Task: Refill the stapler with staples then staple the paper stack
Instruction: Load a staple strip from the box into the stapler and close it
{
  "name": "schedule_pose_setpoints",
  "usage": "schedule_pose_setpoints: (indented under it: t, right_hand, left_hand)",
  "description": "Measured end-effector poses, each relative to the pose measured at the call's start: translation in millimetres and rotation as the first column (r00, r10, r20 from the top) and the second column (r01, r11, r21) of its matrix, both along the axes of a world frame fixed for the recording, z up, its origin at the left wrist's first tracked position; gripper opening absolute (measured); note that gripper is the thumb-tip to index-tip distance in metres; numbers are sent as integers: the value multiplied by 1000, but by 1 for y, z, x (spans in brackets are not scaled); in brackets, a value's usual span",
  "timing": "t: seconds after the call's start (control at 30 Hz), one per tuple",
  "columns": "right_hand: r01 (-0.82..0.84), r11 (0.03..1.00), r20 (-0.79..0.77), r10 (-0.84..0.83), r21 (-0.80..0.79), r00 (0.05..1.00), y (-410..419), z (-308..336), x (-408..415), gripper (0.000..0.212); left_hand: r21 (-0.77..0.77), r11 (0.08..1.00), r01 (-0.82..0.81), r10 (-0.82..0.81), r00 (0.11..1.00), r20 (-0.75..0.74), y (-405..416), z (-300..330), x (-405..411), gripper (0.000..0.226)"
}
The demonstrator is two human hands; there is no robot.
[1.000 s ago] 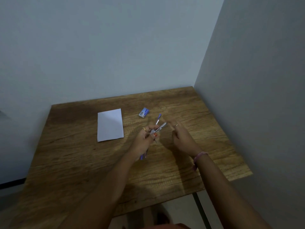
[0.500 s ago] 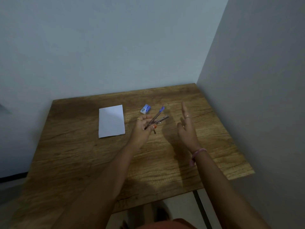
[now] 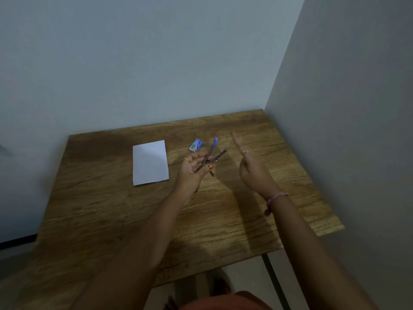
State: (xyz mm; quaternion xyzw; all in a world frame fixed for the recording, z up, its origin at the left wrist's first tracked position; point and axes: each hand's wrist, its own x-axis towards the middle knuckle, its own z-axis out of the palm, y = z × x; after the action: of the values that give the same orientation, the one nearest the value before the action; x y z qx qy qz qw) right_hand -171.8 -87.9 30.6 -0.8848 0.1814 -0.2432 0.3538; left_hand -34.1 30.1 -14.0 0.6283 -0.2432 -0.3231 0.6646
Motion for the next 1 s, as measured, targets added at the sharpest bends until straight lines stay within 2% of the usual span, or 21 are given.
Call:
schedule_pose_setpoints:
  t: [0.07, 0.1, 0.13, 0.23, 0.27, 0.33, 0.4, 0.43, 0.47, 0.53, 0.57, 0.63, 0.7, 0.73, 0.77, 0.83, 0.87, 0.9, 1.0]
  right_hand:
    - [89, 984, 212, -121, 152, 970, 1, 12, 1, 79]
    - [101, 976, 246, -147, 191, 958, 2, 13, 2, 80]
    - [87, 977, 211, -128, 193, 969, 3, 13, 3, 81]
    - [-120, 991, -129, 112, -61, 985, 1, 5, 2, 85]
    - [-144, 987, -150, 132, -72, 980, -2, 6, 1, 85]
    - [-42, 999, 4, 42, -5, 999, -3, 10, 2, 84]
    - [81, 983, 205, -115, 168, 972, 2, 15, 3, 83]
    - [88, 973, 205, -133, 213, 970, 3, 13, 4, 84]
    - [61, 983, 125, -83, 172, 989, 4, 11, 5, 86]
    - [-87, 995, -147, 78, -56, 986, 4, 4, 4, 88]
    - [-110, 989, -187, 90, -99, 978, 2, 4, 2, 88]
    - [-8, 1000, -31, 7, -21, 999, -1, 9, 3, 85]
    - [103, 969, 224, -154, 224, 962, 0, 13, 6, 85]
    - [115, 951, 268, -194, 286, 944, 0, 11, 7, 86]
    - [108, 951, 227, -178, 289, 957, 2, 8, 7, 87]
    - [-6, 996, -28, 8, 87, 1000, 5, 0, 6, 88]
    - [-77, 997, -135, 77, 7, 988, 5, -3, 5, 88]
    - [-107, 994, -181, 105, 3, 978, 4, -5, 5, 87]
    - [-67, 997, -115, 71, 42, 991, -1, -2, 8, 86]
  left_hand:
    - [-12, 1000, -12, 12, 1000, -13, 1, 2, 0, 38]
    - [-20, 1000, -15, 15, 1000, -18, 0, 3, -1, 38]
    - [-30, 999, -15, 14, 1000, -23, -1, 4, -2, 38]
    - [-61, 998, -11, 9, 999, -32, -2, 7, -5, 36]
    - [-65, 998, -11, 9, 1000, -30, -1, 7, -5, 36]
    - [-72, 997, -16, 14, 1000, -24, 1, 7, -5, 36]
    - [-77, 997, -26, 25, 1000, -17, 1, 7, -4, 37]
    - [-80, 996, -29, 28, 999, -14, 1, 8, -4, 37]
    - [-80, 996, -27, 26, 1000, -9, 0, 9, -5, 37]
    - [-76, 997, -20, 20, 1000, 4, 0, 10, -4, 36]
    - [-75, 997, -22, 23, 1000, 9, 0, 10, -4, 36]
    - [-77, 996, -33, 34, 999, 13, 3, 8, -1, 35]
    - [-76, 996, -45, 46, 999, 16, 5, 8, 1, 35]
    - [-76, 996, -47, 48, 999, 19, 5, 9, 1, 35]
    - [-73, 996, -41, 43, 999, 25, 4, 10, 1, 34]
    - [-60, 998, -17, 19, 999, 47, 3, 11, 1, 35]
    - [-51, 999, -9, 12, 998, 59, 3, 10, 2, 35]
    - [-44, 999, -6, 9, 998, 69, 4, 9, 2, 35]
    - [-12, 1000, -2, 3, 995, 100, 7, 6, 3, 36]
